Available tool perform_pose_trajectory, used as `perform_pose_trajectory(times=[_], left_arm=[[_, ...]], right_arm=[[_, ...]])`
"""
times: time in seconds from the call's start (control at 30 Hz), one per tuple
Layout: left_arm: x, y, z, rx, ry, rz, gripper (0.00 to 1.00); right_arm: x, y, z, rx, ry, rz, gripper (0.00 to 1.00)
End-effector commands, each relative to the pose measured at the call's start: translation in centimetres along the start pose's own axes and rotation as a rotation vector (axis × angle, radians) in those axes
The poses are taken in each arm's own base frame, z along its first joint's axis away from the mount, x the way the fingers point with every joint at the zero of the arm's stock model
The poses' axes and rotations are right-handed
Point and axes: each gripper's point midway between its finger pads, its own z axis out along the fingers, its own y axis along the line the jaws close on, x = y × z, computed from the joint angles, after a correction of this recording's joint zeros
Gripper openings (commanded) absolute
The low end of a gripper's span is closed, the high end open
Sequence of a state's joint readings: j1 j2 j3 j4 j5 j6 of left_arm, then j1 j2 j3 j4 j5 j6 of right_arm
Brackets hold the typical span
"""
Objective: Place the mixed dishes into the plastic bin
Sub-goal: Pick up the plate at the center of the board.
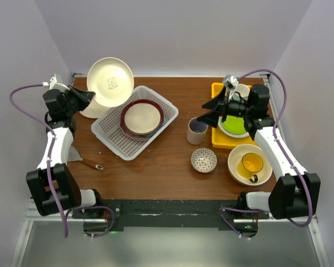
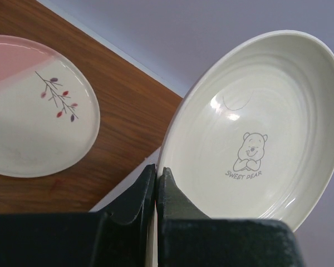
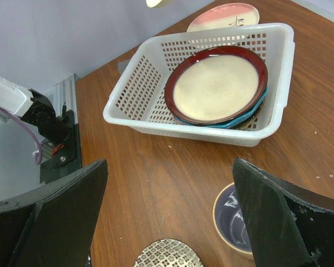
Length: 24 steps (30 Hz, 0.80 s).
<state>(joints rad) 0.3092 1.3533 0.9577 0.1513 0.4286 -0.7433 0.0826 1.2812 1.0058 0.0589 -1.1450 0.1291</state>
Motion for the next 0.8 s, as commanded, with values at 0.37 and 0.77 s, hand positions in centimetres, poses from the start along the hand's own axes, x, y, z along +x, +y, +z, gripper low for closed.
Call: perform_pose_trajectory(times=[0.37, 0.77], left_arm=[[3.1, -6.8, -5.3, 0.193, -0.008, 0.084, 0.00], [6.3, -7.8, -7.6, 0.248, 0.043, 0.136, 0.00]], right_arm=[[-2.3, 1.1, -0.5, -0.014, -0.003, -0.070, 0.98], [-2.9, 1.6, 0.6, -0.023, 0.080, -0.076, 0.98]])
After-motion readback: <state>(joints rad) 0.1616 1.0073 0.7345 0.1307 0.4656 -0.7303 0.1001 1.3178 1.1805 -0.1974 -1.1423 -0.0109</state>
